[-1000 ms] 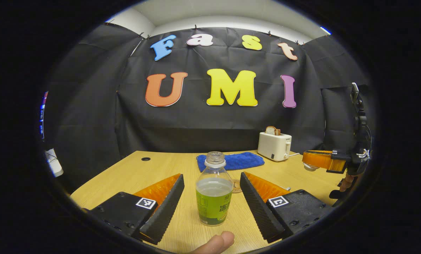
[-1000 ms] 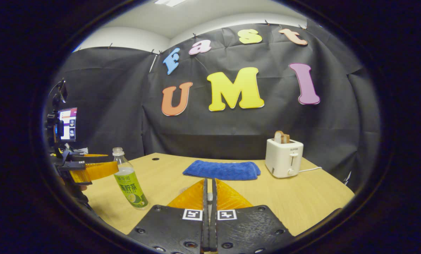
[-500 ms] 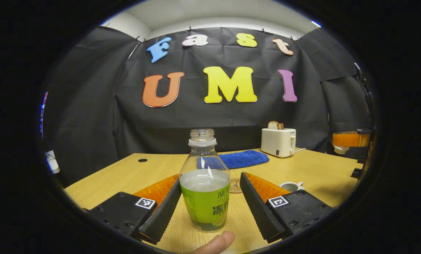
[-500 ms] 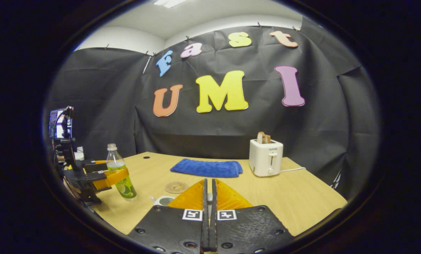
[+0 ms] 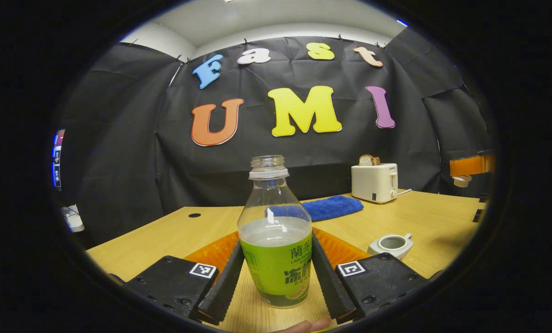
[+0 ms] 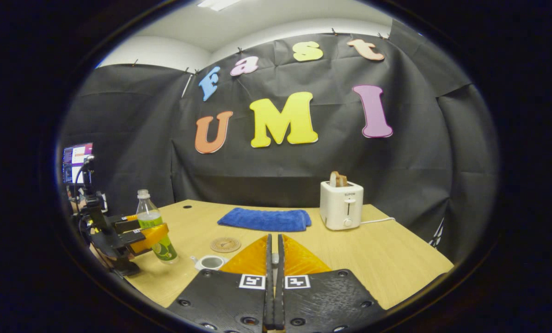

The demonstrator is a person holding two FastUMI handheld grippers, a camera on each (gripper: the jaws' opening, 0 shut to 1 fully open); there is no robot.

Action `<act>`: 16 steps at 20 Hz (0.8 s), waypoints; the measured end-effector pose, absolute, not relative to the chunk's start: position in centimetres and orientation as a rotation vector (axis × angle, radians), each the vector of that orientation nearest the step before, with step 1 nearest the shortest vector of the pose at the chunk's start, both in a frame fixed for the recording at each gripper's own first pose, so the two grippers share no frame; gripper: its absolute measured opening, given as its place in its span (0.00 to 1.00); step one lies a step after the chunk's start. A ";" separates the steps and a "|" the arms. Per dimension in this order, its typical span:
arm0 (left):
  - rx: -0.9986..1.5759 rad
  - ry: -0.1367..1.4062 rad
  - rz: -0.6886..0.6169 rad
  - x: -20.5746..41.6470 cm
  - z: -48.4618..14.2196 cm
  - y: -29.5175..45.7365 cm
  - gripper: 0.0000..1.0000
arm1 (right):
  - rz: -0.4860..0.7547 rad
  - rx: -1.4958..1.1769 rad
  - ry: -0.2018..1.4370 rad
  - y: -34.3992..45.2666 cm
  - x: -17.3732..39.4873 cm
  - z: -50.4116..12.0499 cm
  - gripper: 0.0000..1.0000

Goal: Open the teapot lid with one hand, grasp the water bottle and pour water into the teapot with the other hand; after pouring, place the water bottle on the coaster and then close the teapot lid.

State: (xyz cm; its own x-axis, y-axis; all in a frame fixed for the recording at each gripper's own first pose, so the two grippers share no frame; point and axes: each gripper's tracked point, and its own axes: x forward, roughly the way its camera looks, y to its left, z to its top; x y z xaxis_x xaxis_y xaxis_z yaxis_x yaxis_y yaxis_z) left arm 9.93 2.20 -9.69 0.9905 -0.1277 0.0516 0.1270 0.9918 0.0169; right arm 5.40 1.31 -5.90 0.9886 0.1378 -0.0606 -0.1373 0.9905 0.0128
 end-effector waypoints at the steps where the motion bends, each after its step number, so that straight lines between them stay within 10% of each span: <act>1: 0.011 -0.045 -0.124 9.8 -9.7 2.3 0.80 | 0.139 0.008 0.064 1.4 5.4 -5.9 0.01; 16: 0.365 0.007 0.018 6.8 -5.3 2.1 0.77 | 0.096 -0.030 0.088 -0.8 5.6 -6.0 0.01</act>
State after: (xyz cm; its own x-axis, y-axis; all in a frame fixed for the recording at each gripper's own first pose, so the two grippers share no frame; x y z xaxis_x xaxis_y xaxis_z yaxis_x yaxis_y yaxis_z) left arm 6.79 2.07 -5.29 0.9998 0.0184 -0.0032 -0.0160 0.9341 0.3567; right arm 5.55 -0.76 -6.00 0.9915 0.0946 -0.0891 -0.0972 0.9949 -0.0252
